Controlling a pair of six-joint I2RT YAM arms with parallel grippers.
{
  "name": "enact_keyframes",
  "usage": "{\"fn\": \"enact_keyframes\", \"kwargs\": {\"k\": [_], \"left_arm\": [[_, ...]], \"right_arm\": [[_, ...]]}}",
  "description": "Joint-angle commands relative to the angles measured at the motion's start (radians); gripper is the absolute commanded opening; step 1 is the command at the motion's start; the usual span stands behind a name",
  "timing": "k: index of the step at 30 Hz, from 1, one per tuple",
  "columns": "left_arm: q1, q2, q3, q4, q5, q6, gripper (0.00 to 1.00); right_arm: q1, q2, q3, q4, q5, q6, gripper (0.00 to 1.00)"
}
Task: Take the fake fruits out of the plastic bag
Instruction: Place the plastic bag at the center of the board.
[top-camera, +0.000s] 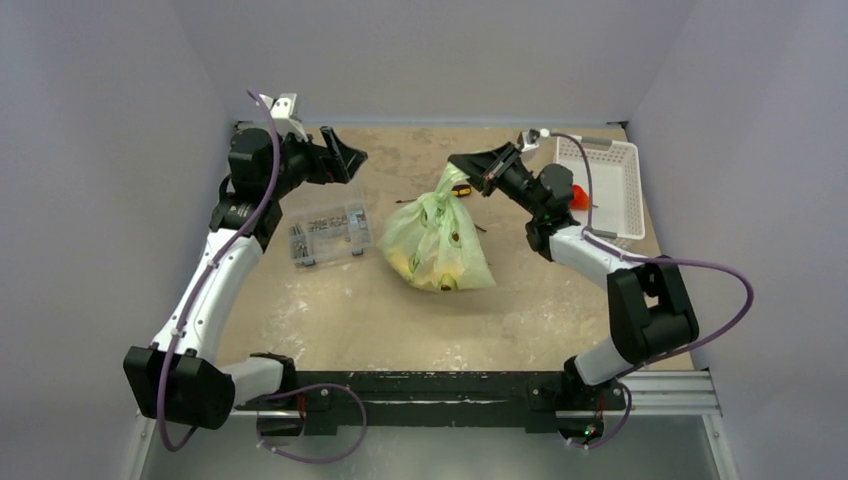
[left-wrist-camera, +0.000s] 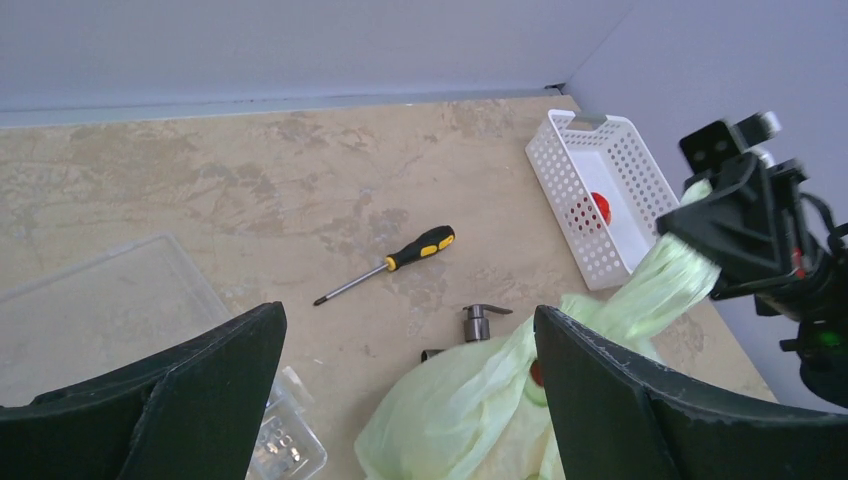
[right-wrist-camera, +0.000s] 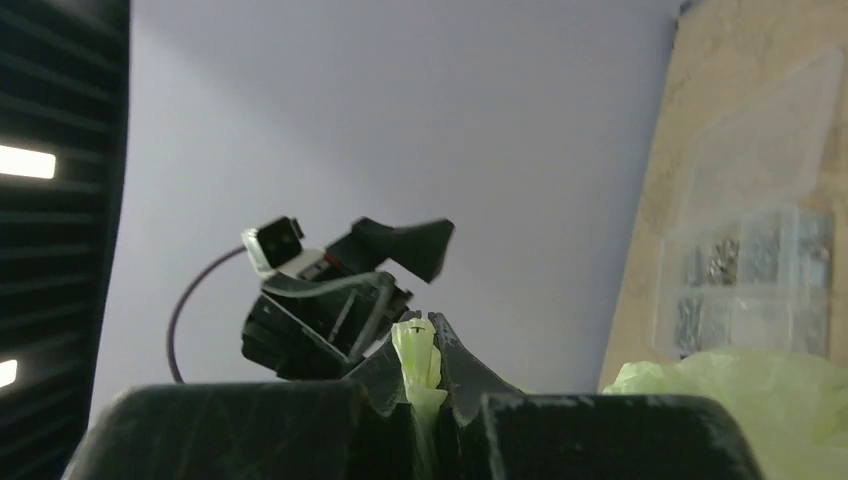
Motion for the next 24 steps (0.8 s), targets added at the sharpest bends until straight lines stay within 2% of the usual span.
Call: {"fn": "enact_keyframes", "kwargs": {"k": [1, 7, 11, 15, 19, 21, 24], "left_arm": [[0.003, 0.036, 0.003, 0.027, 0.049, -0.012, 0.95], [0.003, 0.094, 0.037, -0.008, 0.101, -0.042, 0.94], [0.002, 0.113, 0.067, -0.053, 0.116, -0.044, 0.95], [0.001, 0.146, 0.091, -0.072, 0.157, -0.039, 0.95], [0.002, 0.164, 0.111, -0.118, 0.141, 0.006, 0.95], [0.0, 0.174, 0.122, -0.139, 0.14, 0.025, 0.95], [-0.029, 0.18, 0.129, -0.171, 0.128, 0.073, 0.95]], "right_arm": [[0.037, 0.046, -0.085, 0.121, -0.099, -0.028, 0.0], [0.1, 0.13, -0.076, 0.185, -0.213, -0.068, 0.06], [0.115, 0.093, -0.138, 0.143, -0.261, -0.153, 0.12], [0.168, -0.006, -0.17, -0.311, -0.268, -0.52, 0.18], [0.26, -0.139, -0.228, -0.651, -0.063, -0.847, 0.47], [0.3, -0.197, -0.258, -0.737, 0.093, -0.967, 0.55], [0.312, -0.277, -0.316, -0.735, 0.189, -1.086, 0.62]]}}
